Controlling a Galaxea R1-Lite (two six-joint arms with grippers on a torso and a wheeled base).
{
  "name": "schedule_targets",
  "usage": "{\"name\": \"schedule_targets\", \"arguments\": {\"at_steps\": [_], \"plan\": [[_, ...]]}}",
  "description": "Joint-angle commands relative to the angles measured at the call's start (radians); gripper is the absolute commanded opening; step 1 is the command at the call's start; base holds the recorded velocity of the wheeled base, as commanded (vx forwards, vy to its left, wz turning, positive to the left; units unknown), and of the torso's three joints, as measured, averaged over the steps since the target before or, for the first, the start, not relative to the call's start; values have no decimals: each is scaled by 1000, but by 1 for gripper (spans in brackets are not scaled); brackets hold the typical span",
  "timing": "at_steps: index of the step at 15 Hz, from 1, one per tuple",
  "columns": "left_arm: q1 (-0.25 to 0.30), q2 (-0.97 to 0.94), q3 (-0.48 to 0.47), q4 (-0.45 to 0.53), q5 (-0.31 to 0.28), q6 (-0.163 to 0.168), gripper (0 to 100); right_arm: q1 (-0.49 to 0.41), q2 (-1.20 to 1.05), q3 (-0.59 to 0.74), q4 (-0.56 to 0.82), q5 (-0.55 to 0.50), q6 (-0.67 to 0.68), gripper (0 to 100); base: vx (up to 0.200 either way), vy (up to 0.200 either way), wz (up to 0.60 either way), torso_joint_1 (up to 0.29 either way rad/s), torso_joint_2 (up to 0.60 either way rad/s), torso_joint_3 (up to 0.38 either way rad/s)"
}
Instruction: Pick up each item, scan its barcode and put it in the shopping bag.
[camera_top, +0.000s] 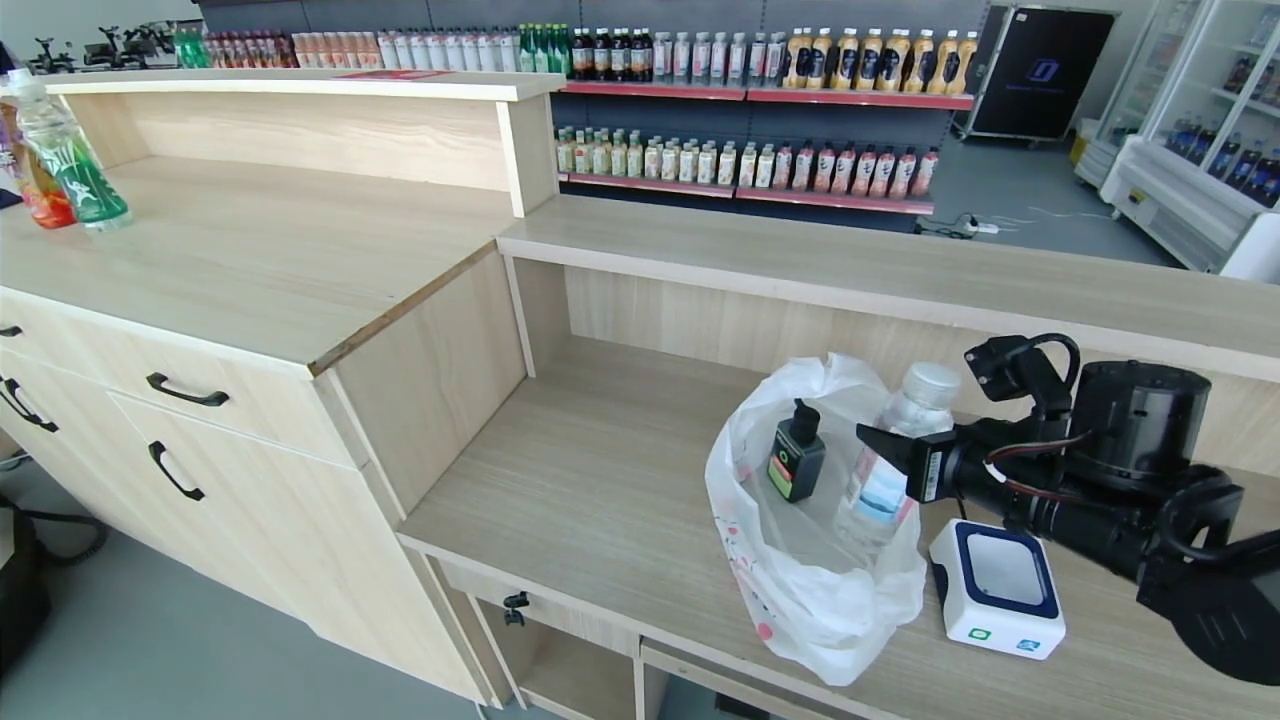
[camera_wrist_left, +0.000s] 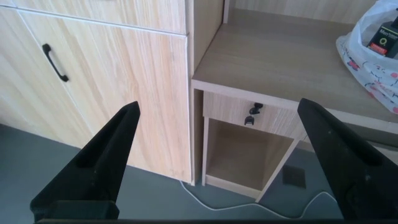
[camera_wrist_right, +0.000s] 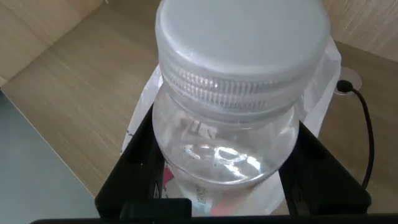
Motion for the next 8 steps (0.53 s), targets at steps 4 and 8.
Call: {"name": "schedule_targets", "arguments": {"at_steps": [4, 8], "plan": [[0, 2, 0, 0, 0, 0, 100, -3, 129, 7, -76, 15, -4, 0, 0, 0, 0, 0, 0, 0], [0, 2, 0, 0, 0, 0, 100, -9, 170, 13, -108, 36, -11, 0, 0, 0, 0, 0, 0, 0]]}}
